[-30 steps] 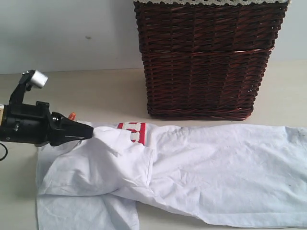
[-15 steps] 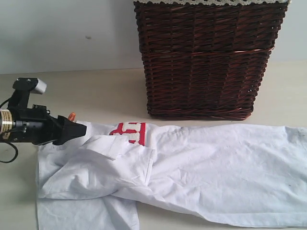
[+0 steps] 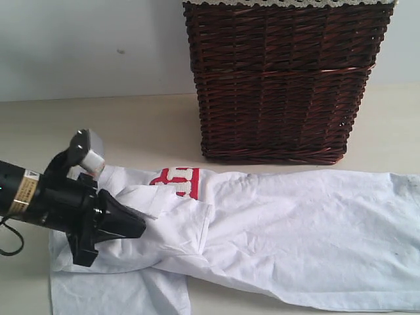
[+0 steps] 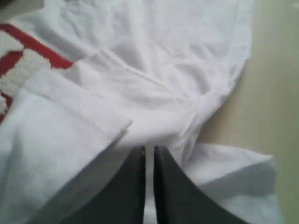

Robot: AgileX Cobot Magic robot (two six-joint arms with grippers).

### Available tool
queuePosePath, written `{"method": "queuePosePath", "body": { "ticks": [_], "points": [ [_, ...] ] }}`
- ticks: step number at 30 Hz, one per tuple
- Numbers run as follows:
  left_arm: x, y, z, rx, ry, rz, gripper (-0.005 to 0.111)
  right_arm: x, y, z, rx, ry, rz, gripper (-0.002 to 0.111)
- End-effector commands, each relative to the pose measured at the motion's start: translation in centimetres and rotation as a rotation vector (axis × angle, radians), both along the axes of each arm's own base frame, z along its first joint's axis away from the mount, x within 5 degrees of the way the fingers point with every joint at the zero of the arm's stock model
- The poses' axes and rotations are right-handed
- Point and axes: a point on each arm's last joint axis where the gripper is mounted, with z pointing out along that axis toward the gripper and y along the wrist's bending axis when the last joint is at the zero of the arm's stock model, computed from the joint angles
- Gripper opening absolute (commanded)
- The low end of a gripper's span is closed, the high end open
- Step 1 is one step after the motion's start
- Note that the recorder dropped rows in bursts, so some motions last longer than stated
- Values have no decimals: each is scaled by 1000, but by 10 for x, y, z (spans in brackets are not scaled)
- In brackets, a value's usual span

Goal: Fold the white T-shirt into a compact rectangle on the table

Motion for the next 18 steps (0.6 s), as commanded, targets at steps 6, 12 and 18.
{"method": "queuePosePath", "body": {
  "ticks": [6, 12, 18],
  "points": [
    [39, -19, -4, -3, -84, 176, 0, 0, 0, 0, -1, -14, 1, 7],
    [64, -18, 7, 35, -144, 269, 0, 0, 0, 0, -3, -14, 2, 7],
    [77, -7, 0, 168, -154, 389, 0, 0, 0, 0, -3, -14, 2, 7]
  ]
}}
